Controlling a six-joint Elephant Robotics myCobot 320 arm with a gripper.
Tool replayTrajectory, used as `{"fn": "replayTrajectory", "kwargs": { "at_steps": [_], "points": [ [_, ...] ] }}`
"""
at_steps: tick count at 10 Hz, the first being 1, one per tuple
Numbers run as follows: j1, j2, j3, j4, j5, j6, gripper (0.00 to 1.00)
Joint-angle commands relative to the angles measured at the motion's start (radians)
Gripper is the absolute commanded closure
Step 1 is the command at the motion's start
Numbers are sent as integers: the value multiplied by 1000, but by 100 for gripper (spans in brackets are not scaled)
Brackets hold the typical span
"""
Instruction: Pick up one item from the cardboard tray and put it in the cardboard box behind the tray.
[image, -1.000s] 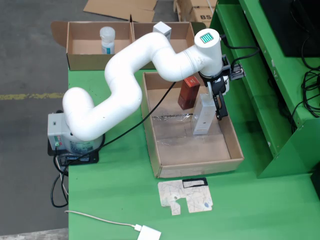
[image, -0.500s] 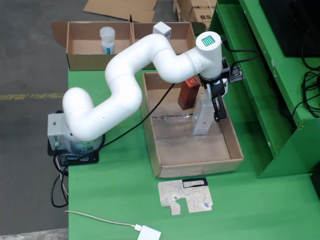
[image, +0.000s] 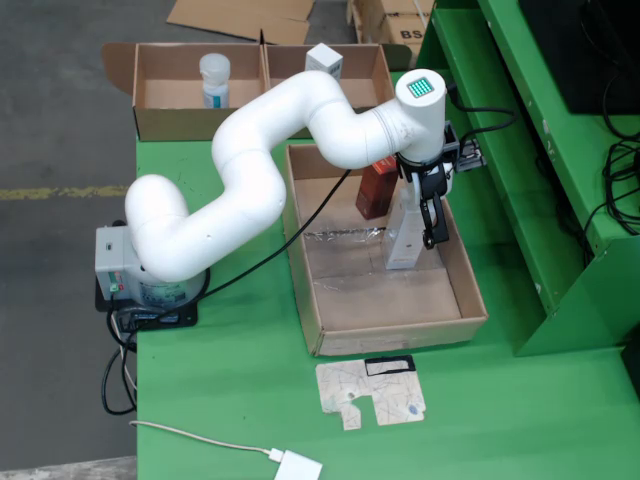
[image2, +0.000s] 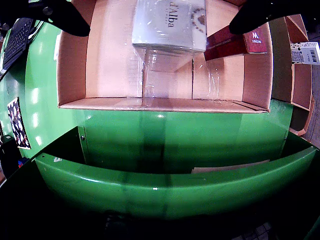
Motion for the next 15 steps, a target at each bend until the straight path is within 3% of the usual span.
{"fn": "replayTrajectory", "kwargs": {
  "at_steps": [1,15],
  "points": [
    [-8,71,-91,72,14,0,0],
    [-9,79,-134,107,18,1,0]
  ]
}}
